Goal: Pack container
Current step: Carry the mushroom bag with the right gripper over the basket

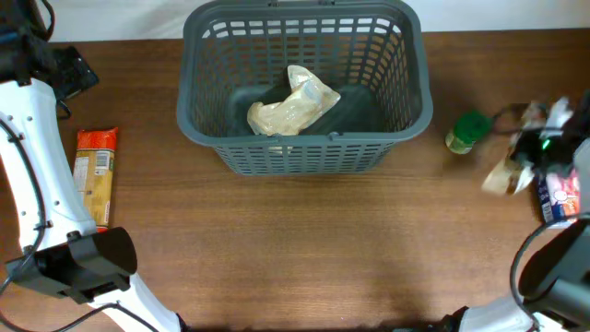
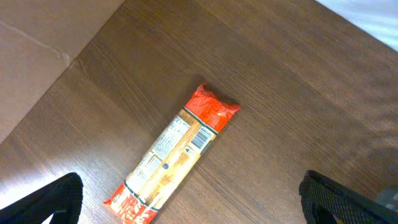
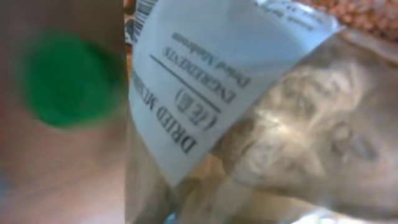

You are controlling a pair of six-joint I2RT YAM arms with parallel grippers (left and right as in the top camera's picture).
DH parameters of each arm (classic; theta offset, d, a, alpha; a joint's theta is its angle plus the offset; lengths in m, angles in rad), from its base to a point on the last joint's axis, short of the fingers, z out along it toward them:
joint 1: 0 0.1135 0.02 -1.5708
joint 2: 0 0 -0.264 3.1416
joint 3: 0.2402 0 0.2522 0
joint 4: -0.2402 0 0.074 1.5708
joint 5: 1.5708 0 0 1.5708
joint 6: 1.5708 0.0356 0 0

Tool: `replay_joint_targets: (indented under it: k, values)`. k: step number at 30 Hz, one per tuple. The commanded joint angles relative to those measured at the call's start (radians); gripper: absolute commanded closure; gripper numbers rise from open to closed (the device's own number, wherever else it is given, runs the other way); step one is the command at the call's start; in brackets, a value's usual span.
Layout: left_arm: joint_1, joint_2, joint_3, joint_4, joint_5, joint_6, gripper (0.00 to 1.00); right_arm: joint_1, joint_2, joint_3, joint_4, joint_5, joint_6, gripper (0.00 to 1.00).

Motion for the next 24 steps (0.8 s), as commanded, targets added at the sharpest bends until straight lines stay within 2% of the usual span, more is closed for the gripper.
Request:
replay_joint_targets:
  k: [1, 9, 13, 17, 24]
  values:
    - [0.005, 0.002, -0.001, -0.009, 0.004, 0.015, 0.01, 0.045, -0.058, 0.182, -0.045, -0.001, 0.006, 0.96]
    - [0.005, 0.002, -0.001, -0.024, 0.004, 0.015, 0.01, 0.249, -0.058, 0.605, -0.199, -0.005, -0.098, 0.96]
    - [0.005, 0.002, -0.002, -0.024, 0.004, 0.015, 0.01, 0.390, -0.058, 0.739, -0.242, -0.004, -0.129, 0.96]
    - [0.005, 0.002, -0.002, -0.024, 0.004, 0.015, 0.01, 0.546, -0.058, 0.806, -0.257, -0.003, -0.163, 0.96]
    - [0.005, 0.002, -0.001, -0.024, 0.004, 0.015, 0.01, 0.803, -0.030, 0.808, -0.246, 0.040, -0.262, 0.96]
